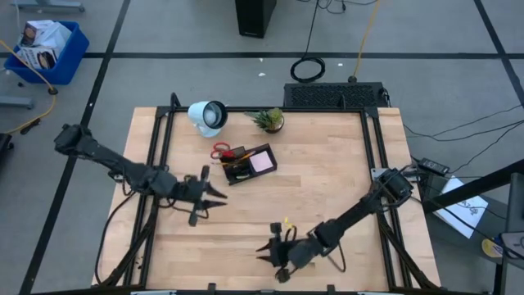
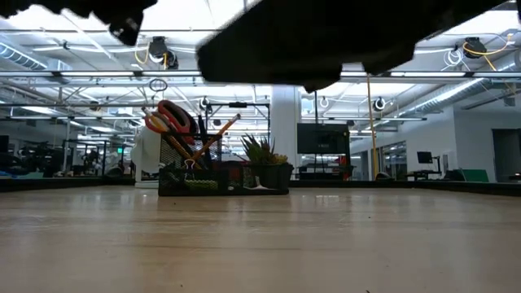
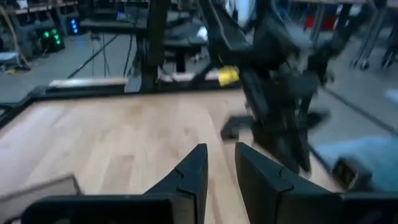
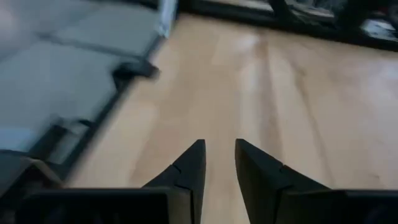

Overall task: Pick and place office supplies into organizer
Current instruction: Return to Home Position

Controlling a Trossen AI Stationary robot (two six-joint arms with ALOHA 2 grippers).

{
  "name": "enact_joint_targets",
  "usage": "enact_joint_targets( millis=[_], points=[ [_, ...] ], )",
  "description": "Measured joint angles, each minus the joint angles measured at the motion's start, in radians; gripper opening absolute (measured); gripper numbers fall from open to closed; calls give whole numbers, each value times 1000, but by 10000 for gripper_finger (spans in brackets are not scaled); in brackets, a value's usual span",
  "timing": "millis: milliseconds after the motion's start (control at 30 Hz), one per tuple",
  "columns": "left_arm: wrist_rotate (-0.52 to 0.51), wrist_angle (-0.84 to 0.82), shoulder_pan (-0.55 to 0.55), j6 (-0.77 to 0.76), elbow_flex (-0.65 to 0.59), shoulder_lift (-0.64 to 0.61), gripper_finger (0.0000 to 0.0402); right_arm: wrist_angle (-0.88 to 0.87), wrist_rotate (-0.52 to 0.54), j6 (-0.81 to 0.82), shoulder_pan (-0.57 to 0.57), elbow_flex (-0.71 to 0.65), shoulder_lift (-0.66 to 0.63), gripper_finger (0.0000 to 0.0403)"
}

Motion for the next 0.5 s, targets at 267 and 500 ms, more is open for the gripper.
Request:
enact_joint_targets(
  millis=[267,500],
  points=[
    [-212,-46,-217,-11,-102,-61,88,313,61,14,-27,-405,-254,77],
    [-369,-99,-239,-19,-171,-228,88,436,88,2,-65,-730,-565,77]
  ],
)
